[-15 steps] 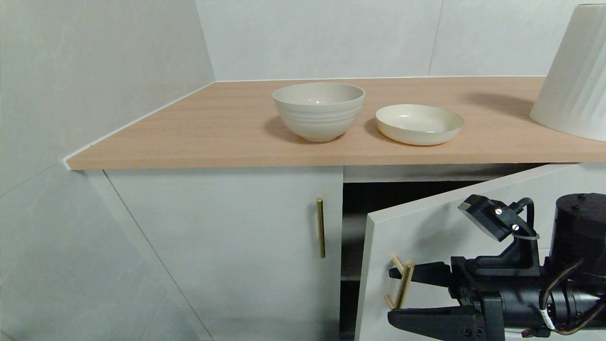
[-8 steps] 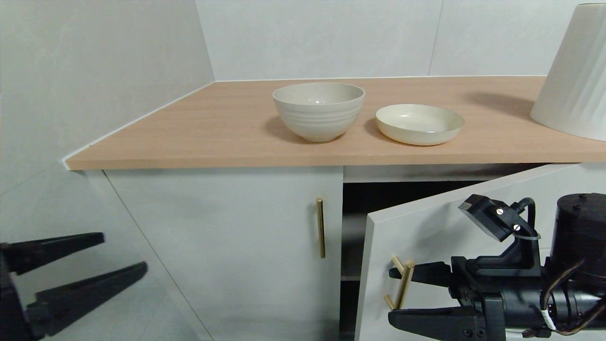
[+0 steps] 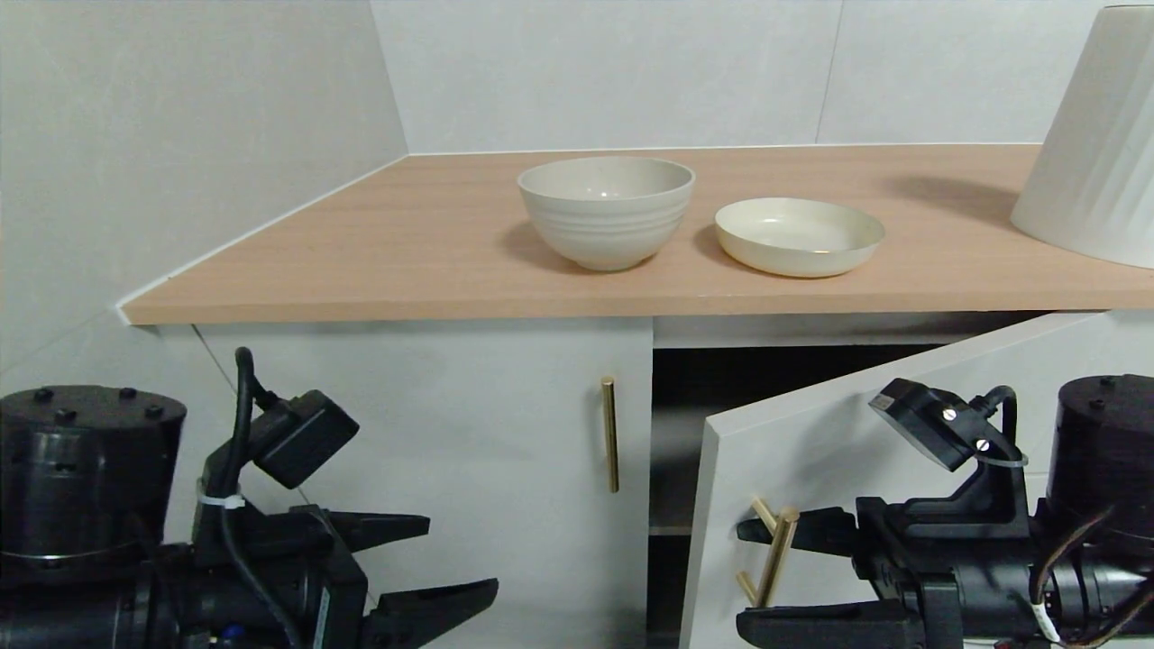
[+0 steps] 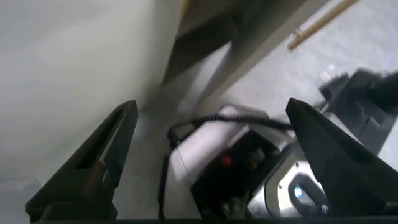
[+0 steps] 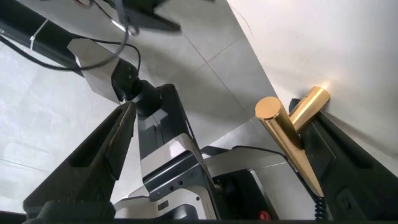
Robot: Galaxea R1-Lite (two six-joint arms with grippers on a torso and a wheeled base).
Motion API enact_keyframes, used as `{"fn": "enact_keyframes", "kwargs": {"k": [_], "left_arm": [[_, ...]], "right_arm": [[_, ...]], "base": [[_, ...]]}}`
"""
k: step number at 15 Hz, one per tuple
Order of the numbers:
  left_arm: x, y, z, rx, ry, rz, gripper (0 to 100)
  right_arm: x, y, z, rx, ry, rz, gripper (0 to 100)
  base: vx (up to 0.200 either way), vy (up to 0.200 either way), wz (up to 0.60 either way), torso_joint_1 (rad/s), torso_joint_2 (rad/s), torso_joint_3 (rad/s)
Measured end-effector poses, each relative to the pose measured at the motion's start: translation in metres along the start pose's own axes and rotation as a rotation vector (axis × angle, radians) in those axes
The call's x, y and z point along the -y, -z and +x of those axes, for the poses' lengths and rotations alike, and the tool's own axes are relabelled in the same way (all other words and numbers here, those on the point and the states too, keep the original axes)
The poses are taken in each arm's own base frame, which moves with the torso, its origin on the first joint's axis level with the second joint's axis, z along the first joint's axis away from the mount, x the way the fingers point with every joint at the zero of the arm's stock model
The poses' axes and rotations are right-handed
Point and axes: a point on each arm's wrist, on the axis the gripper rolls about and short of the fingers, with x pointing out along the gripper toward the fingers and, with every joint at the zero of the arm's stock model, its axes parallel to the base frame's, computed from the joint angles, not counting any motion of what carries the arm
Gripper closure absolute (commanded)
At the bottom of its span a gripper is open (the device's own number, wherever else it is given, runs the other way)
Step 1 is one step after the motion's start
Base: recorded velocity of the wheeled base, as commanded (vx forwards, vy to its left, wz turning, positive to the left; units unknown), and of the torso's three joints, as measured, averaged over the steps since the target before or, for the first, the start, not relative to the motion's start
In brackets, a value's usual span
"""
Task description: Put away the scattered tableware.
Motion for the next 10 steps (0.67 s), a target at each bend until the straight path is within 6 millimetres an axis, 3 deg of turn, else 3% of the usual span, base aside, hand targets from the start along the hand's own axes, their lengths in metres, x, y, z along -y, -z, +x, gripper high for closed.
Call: {"fn": "enact_keyframes", "kwargs": {"k": [6,10], "left_arm": [[0.005,-0.008,0.009,0.048,0.037,-0.02,100],[0.012,-0.037,0.028,0.189,0.098,0.017,100]], "right_arm": [[0.0,0.0,0.0,-0.001,-0.002,0.001,0],[0.0,0.0,0.0,0.0,-0.002,0.0,0]], "base": [[0.0,0.0,0.0,0.0,0.0,0.0],[0.0,0.0,0.0,0.0,0.0,0.0]]}}
